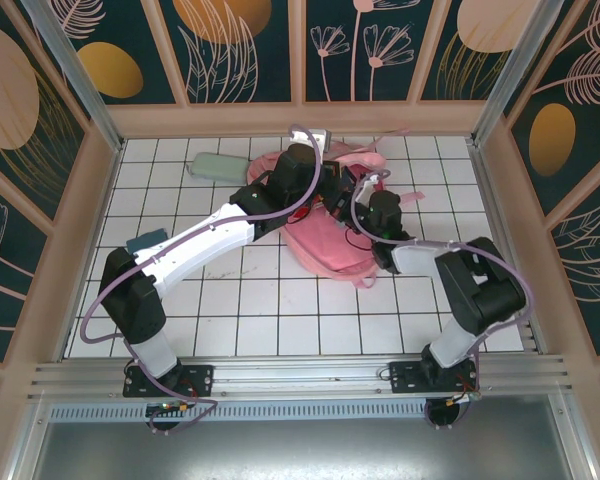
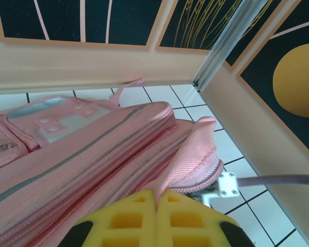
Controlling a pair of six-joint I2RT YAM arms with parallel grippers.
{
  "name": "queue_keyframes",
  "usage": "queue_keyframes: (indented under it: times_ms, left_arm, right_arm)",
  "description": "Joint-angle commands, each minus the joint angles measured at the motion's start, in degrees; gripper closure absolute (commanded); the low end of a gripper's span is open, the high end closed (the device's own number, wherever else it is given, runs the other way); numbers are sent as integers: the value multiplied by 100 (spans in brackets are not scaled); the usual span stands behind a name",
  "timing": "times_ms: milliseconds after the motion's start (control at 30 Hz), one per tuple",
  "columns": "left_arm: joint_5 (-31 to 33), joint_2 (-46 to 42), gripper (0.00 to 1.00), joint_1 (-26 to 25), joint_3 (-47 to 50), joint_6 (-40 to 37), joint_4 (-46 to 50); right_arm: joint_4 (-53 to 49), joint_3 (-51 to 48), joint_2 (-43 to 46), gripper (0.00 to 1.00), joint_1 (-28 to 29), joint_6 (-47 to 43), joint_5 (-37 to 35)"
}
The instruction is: Pack the student bag
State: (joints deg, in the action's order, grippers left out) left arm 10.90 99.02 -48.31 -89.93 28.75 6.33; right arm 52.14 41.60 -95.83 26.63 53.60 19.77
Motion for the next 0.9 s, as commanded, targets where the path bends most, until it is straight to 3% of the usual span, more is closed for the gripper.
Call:
queue_keyframes:
  times_ms: [0,333,467,567,633,700,867]
  left_arm:
    - [-26,-234,100,2,-238,42,-650]
    - [-130,-305,100,1,-204,66,-642]
    - [-60,-334,100,2,-179,29,-592]
    - [37,-357,100,2,-129,-6,-593]
    - [84,-357,100,-2,-117,-19,-565]
    - [155,-362,100,-2,-80,-23,-560]
    - [338,-458,100,-2,57,-10,-571]
  right_arm:
    - [514,469,-489,100,57,143,-91]
    - [-461,1512,-1495,100,292,218,-1200]
    - [-702,1664,-1637,82,350,115,-1067]
    - [-878,1525,-1391,55,404,-81,-1176]
    - [-980,1372,-1167,45,421,-203,-1166]
    - [-1076,1145,-901,40,438,-248,-1228]
    - [-1300,470,-140,38,439,-358,-1294]
